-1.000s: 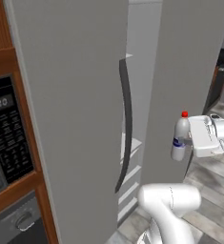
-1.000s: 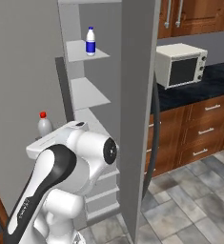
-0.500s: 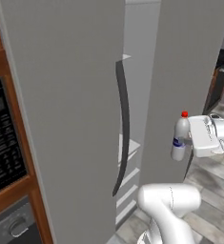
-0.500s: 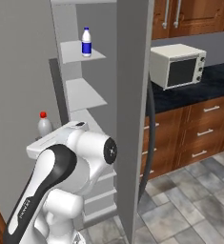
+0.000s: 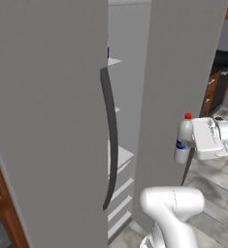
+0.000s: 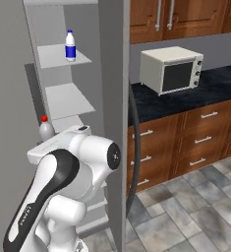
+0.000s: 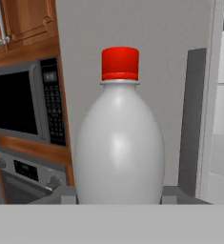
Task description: Take the bottled waters from the counter and place them in the freezer to freeze. Close the freezer door after placing the bottles.
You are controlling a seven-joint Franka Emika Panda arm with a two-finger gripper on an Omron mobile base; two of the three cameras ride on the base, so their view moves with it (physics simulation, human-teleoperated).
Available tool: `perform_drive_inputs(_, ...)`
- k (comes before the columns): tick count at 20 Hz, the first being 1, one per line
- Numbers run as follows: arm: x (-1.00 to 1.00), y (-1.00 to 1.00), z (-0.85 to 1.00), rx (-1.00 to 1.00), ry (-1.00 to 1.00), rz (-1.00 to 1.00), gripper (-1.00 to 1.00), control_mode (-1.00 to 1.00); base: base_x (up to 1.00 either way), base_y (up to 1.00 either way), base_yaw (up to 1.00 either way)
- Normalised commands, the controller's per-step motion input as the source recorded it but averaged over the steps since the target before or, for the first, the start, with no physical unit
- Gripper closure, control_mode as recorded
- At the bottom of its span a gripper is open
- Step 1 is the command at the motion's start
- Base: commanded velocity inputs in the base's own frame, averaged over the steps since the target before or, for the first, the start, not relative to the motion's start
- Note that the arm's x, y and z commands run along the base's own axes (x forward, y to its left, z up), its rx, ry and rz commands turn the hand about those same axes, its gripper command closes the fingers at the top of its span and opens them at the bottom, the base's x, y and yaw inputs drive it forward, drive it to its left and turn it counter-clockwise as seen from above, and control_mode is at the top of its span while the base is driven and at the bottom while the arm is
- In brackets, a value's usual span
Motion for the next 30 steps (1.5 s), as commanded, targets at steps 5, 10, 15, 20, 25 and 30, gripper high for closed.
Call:
perform_drive_inputs(5,0.0,0.0,0.0,0.0,0.0,0.0,1.0,1.0,0.29,0.0,0.0)
perform_drive_inputs(10,0.0,0.0,0.0,0.0,0.0,0.0,1.0,1.0,0.48,0.0,0.0)
perform_drive_inputs(15,0.0,0.0,0.0,0.0,0.0,0.0,1.0,1.0,0.46,0.0,0.0)
perform_drive_inputs(20,0.0,0.0,0.0,0.0,0.0,0.0,1.0,1.0,0.45,0.0,0.01)
perform_drive_inputs(25,0.0,0.0,0.0,0.0,0.0,0.0,1.0,1.0,0.46,0.0,0.0)
perform_drive_inputs(30,0.0,0.0,0.0,0.0,0.0,0.0,1.0,1.0,0.51,-0.14,0.0)
